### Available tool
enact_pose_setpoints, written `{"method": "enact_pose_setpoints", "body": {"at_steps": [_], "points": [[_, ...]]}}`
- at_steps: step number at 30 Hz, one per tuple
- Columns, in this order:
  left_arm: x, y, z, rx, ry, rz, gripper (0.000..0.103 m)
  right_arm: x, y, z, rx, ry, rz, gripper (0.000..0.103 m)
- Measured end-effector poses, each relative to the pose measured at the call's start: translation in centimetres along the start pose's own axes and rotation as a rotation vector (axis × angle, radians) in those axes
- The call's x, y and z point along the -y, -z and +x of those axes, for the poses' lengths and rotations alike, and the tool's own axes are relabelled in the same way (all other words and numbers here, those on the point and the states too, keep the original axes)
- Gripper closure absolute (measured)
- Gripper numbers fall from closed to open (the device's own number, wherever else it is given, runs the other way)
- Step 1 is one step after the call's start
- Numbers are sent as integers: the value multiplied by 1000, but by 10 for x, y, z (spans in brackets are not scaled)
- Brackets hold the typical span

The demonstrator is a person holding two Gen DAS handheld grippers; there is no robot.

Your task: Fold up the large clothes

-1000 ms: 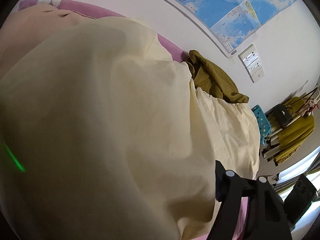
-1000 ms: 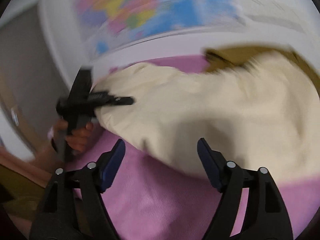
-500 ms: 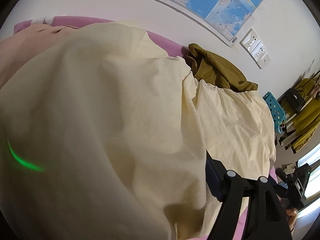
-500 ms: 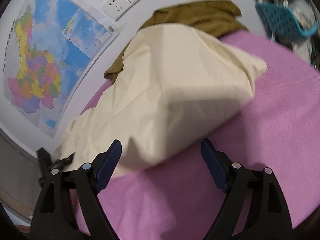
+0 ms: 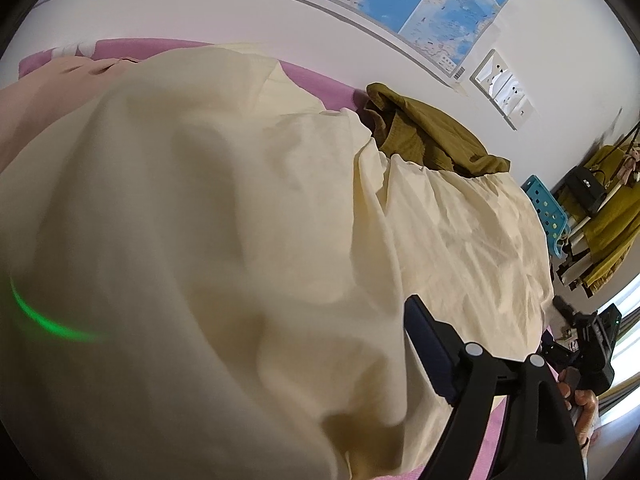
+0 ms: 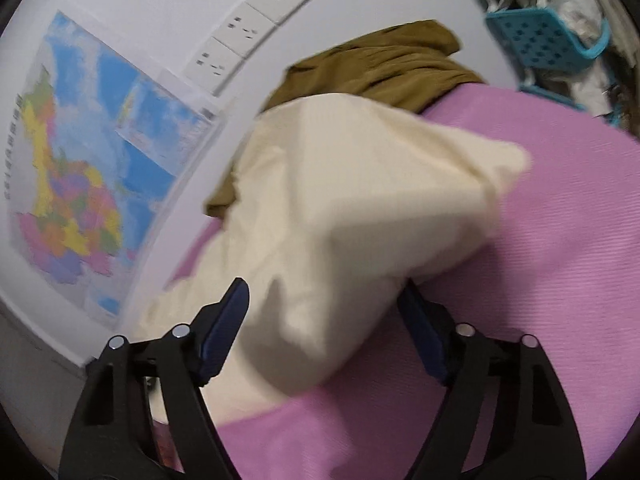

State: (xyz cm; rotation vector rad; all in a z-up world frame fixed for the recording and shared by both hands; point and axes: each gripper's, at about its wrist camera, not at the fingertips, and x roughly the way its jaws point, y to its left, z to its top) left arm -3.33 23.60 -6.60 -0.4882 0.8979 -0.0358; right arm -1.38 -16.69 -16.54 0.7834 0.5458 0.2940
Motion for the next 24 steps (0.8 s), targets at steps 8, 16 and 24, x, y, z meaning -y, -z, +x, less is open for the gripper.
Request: {"method": "enact_pose_setpoints", "body": {"at_steps": [8, 16, 24], "points": [[5, -1, 2, 1, 2, 13, 17, -18, -2, 27, -65, 3, -54, 26], [8, 0, 3, -3, -25, 35, 17, -22, -10, 49, -72, -91, -22, 30], [12, 0, 5, -5, -59, 46, 16, -30, -12, 67, -83, -94, -48, 32]]}}
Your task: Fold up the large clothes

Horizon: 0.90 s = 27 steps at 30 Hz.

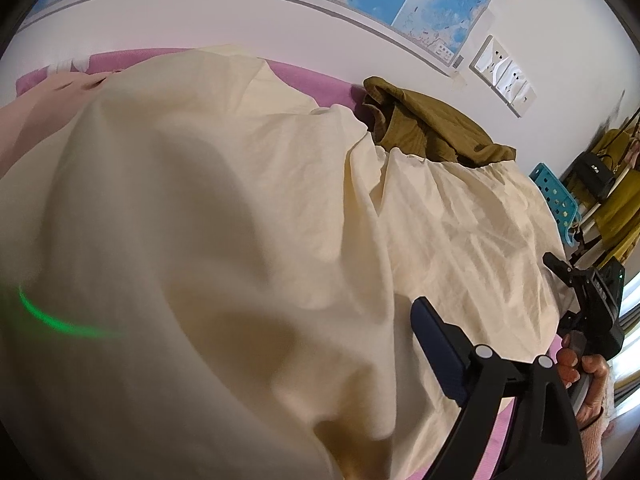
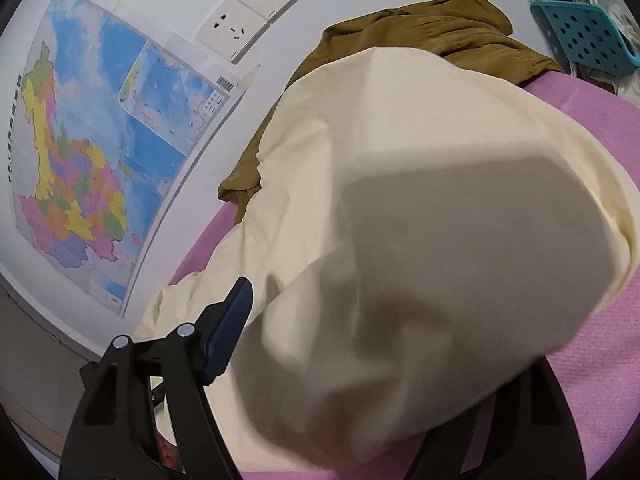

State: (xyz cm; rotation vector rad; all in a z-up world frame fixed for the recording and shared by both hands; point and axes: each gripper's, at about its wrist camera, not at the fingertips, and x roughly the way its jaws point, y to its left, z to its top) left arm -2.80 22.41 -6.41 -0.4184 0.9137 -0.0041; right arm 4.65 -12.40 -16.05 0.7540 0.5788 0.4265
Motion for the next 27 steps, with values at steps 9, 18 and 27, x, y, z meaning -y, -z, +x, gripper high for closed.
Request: {"method": "enact_pose_setpoints", "body": {"at_steps": [9, 18, 27], "points": [[1, -5, -1, 7, -45, 17, 41, 4, -4, 1, -38, 6, -39, 67], [0, -9, 6, -12, -51, 0, 30, 1, -5, 16, -87, 4, -73, 59], [3, -11, 3, -9, -48, 19, 53, -5, -4, 12, -100, -15, -93, 76]]}}
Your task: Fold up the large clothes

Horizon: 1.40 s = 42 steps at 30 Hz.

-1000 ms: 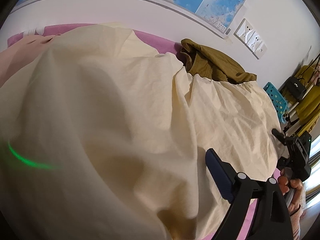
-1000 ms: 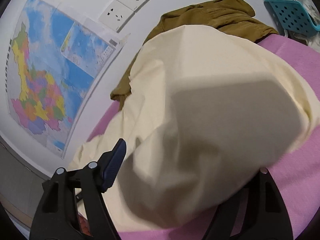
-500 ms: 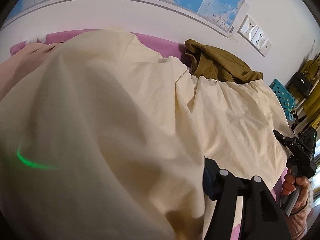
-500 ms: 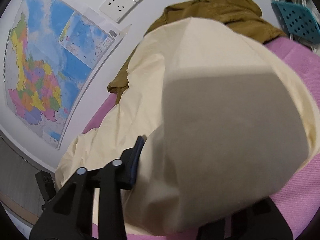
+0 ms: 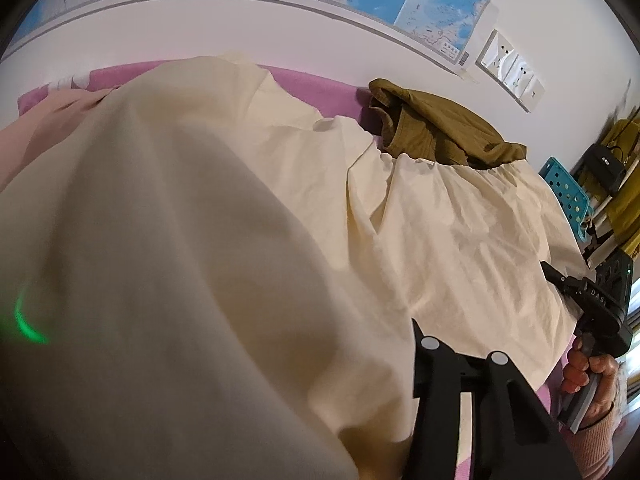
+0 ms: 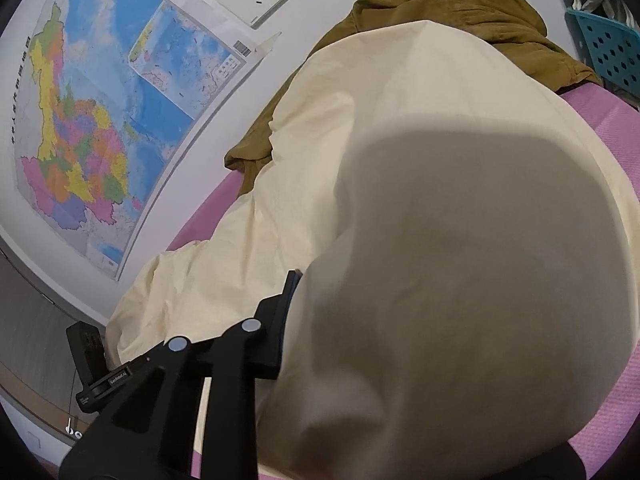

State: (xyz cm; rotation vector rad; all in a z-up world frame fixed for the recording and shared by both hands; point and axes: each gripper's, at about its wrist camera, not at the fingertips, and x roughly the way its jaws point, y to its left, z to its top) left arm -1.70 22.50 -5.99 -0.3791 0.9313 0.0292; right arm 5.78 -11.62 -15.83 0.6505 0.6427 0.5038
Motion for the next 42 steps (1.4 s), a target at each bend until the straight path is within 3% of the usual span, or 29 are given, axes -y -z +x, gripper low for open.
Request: {"method": "enact_pose_setpoints", "body": {"at_steps": [3, 5, 6, 8, 10, 14, 19, 27, 34, 42], "points": [[-2, -1, 3, -5, 11, -6, 50, 5, -2, 7, -45, -21, 44, 60], [-4, -2, 4, -8, 20, -13, 53, 0, -2, 11, -54, -11, 2, 59], [-3, -2, 3, -7, 19, -9, 54, -2, -2, 12, -56, -5, -16, 60], [-2, -3, 0, -2, 18, -7, 64, -7, -3, 11, -50, 8, -43, 74], [2, -5, -5, 7, 11, 2, 71, -14, -7, 1, -26, -32, -49, 87], [3, -15, -22, 18, 31, 6, 79, -43, -15, -23, 25, -96, -96, 91], [7, -35, -57, 61, 78, 39, 82, -96, -32, -53, 98, -148, -212, 92], [-4, -73, -133, 227, 66, 70, 82, -182, -65, -69, 186, -279, -354, 92], [-53, -113, -187, 360, -114, 37, 82, -259, -82, -4, 148, -401, -421, 92], [-153, -152, -217, 436, -386, -61, 82, -358, -70, 114, 49, -511, -505, 93]]}}
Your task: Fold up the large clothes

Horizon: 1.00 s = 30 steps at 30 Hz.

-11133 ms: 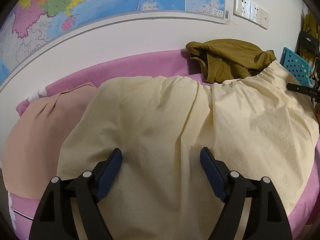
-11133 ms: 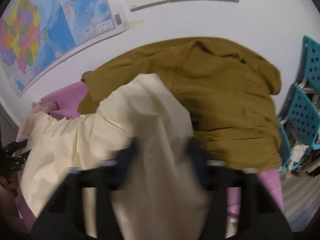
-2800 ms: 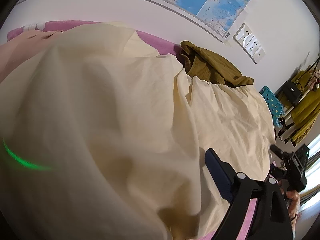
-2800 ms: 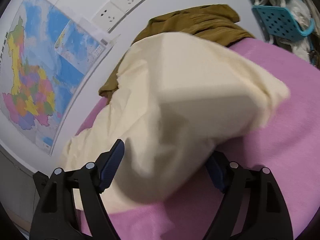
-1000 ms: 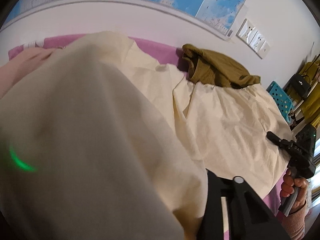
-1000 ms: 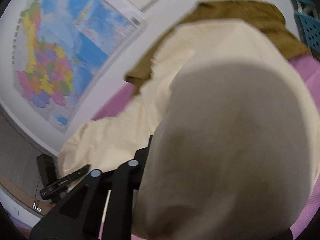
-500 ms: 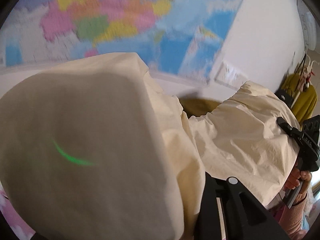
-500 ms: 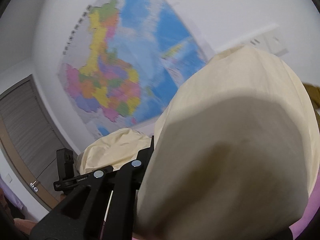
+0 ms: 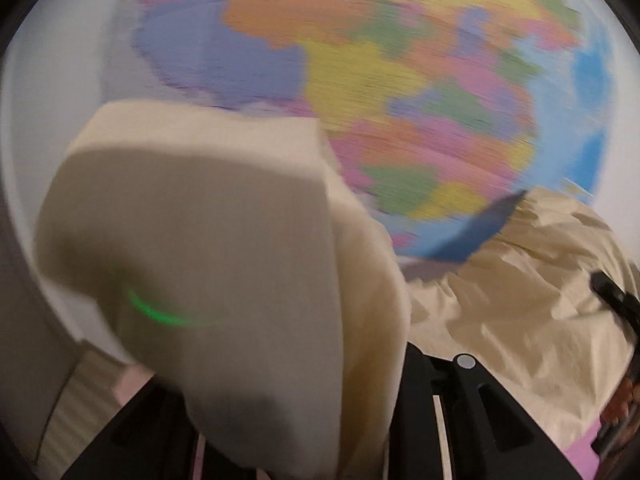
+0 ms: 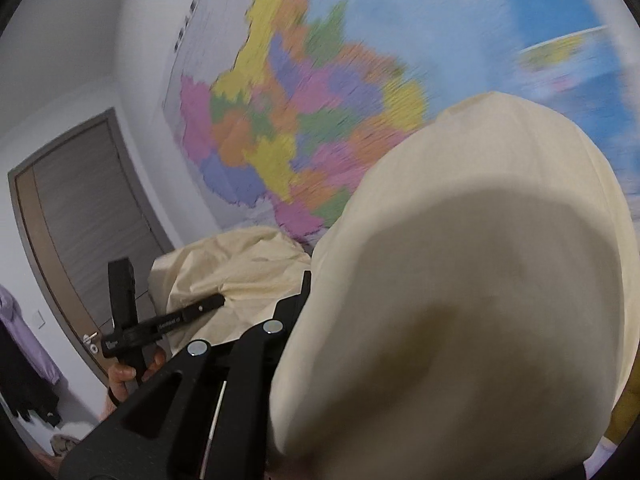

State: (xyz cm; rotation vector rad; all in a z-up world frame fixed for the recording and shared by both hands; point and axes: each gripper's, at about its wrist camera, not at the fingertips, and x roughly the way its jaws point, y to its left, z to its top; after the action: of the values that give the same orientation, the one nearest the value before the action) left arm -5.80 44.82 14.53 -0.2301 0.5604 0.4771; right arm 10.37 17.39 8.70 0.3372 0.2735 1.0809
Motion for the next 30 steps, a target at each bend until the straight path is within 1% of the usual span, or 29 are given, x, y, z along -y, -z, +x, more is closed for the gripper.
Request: {"method": "enact_pose_setpoints", "body": {"at_steps": [2, 4, 5, 6, 7, 8, 9, 10, 11, 12, 13, 14, 15, 16, 17, 18, 19, 21, 23, 24, 25, 26, 27, 29, 30], "points": [[-29, -9, 11, 5, -63, -11, 82, -6, 5, 31, -23, -39, 16, 92], [-51, -15, 20, 8, -108, -24, 83, -16, 13, 61, -40, -57, -4, 92], [-68, -16, 27, 18, -143, -40, 83, -21, 25, 81, -54, -74, -14, 93], [-83, -16, 34, 30, -184, -50, 83, -23, 32, 91, -69, -90, -5, 93], [-96, -14, 39, 34, -207, -68, 83, -27, 47, 110, -95, -108, 1, 93], [-115, -8, 46, 37, -219, -102, 83, -28, 60, 122, -118, -102, -5, 93], [-130, 1, 53, 34, -228, -125, 83, -28, 78, 137, -155, -91, -15, 93], [-144, 11, 62, 14, -244, -144, 83, -24, 100, 154, -222, -86, 5, 92], [-161, 28, 79, -28, -275, -170, 83, -19, 117, 165, -292, -83, 39, 90], [-169, 42, 95, -70, -301, -180, 83, -10, 137, 177, -372, -79, 82, 84], [-184, 68, 117, -148, -351, -193, 83, -2, 156, 184, -437, -68, 112, 78], [-193, 84, 128, -187, -355, -204, 78, 6, 173, 182, -469, -45, 121, 76], [-200, 97, 135, -213, -344, -222, 77, 10, 179, 175, -462, -44, 123, 73], [-211, 111, 140, -244, -314, -268, 74, 12, 180, 168, -464, -54, 131, 68], [-216, 116, 141, -255, -293, -298, 71, 13, 179, 160, -478, -78, 141, 67], [-222, 121, 140, -255, -269, -329, 70, 11, 176, 151, -499, -89, 131, 62], [-226, 121, 139, -253, -263, -340, 65, 6, 174, 143, -526, -96, 99, 59], [-233, 120, 138, -253, -258, -348, 62, 2, 163, 127, -531, -93, 46, 50], [-234, 118, 134, -258, -275, -329, 60, -1, 156, 103, -549, -100, -6, 50], [-230, 117, 130, -255, -286, -312, 60, -1, 154, 91, -554, -85, -41, 50], [-224, 115, 128, -253, -298, -300, 59, -2, 149, 74, -539, -62, -99, 50], [-219, 114, 120, -247, -319, -284, 59, 0, 146, 63, -525, -53, -123, 51], [-213, 114, 110, -226, -324, -266, 59, 3, 141, 52, -505, -37, -140, 55], [-202, 115, 87, -179, -325, -245, 52, 11, 131, 34, -451, -9, -142, 56], [-193, 114, 78, -159, -319, -242, 51, 16, 126, 28, -424, 9, -133, 58]]}}
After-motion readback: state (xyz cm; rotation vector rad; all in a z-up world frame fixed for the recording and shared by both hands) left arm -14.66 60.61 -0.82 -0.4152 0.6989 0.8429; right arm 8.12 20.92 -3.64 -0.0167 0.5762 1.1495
